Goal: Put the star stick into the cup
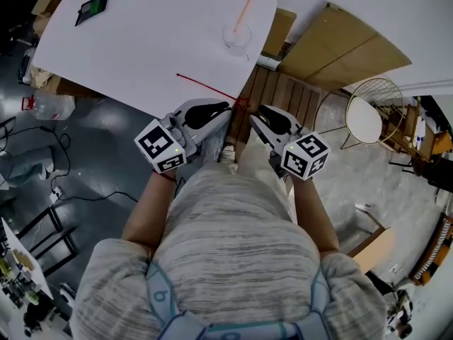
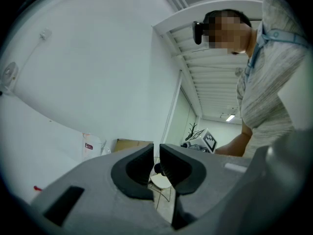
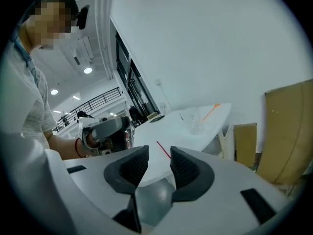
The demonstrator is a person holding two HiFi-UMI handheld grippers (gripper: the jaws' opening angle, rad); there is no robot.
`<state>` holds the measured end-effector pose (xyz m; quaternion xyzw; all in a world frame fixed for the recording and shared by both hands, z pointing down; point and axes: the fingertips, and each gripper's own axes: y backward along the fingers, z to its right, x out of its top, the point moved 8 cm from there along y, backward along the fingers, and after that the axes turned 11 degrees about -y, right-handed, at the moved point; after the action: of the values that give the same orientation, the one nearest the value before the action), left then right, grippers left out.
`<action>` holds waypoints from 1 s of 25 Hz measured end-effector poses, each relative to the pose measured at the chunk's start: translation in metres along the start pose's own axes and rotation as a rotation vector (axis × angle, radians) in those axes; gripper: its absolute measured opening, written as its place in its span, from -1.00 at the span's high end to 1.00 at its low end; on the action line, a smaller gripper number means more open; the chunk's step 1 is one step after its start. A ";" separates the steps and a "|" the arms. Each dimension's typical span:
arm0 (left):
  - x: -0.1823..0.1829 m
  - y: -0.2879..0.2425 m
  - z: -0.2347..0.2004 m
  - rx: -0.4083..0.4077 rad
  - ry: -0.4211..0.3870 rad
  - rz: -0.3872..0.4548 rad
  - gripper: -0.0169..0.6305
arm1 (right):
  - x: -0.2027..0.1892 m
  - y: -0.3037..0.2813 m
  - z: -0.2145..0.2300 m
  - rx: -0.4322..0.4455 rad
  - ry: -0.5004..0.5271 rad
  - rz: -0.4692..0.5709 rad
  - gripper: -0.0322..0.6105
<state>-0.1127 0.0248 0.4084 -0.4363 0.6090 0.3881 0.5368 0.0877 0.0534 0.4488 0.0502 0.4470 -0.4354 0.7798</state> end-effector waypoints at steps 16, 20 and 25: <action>-0.025 -0.004 -0.013 0.045 0.072 -0.054 0.81 | -0.024 -0.048 0.056 0.005 -0.041 -0.178 0.51; -0.026 -0.006 -0.017 0.051 0.070 -0.062 0.81 | -0.027 -0.055 0.062 0.012 -0.070 -0.194 0.49; -0.026 -0.010 -0.017 0.055 0.067 -0.071 0.81 | -0.032 -0.060 0.068 0.020 -0.085 -0.229 0.48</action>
<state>-0.1079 0.0085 0.4365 -0.4556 0.6212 0.3371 0.5413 0.0811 0.0050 0.5319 -0.0119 0.4120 -0.5280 0.7425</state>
